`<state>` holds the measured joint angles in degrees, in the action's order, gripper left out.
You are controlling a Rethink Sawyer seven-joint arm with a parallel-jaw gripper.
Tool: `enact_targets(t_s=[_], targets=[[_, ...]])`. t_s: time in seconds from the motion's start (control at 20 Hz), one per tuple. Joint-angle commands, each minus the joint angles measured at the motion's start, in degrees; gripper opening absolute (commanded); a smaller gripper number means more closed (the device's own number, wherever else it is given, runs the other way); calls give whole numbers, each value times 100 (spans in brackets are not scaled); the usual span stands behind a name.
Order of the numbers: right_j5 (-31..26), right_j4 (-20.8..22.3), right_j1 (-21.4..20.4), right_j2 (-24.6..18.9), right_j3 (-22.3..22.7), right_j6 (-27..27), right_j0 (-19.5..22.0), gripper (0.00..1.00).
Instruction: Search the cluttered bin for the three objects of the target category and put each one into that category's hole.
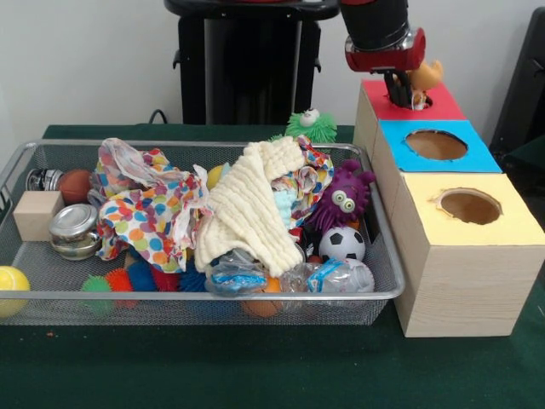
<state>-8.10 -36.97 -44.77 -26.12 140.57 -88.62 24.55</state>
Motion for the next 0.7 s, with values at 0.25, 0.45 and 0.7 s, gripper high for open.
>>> enact_targets(t_s=[0.25, 0.45, 0.7], targets=[[837, 305, 770, -417, -124, -1687, 283, 0], [1049, 429, 1030, -360, -234, -1683, 274, 0], [1356, 639, 1386, -253, -373, -1592, 266, 0]])
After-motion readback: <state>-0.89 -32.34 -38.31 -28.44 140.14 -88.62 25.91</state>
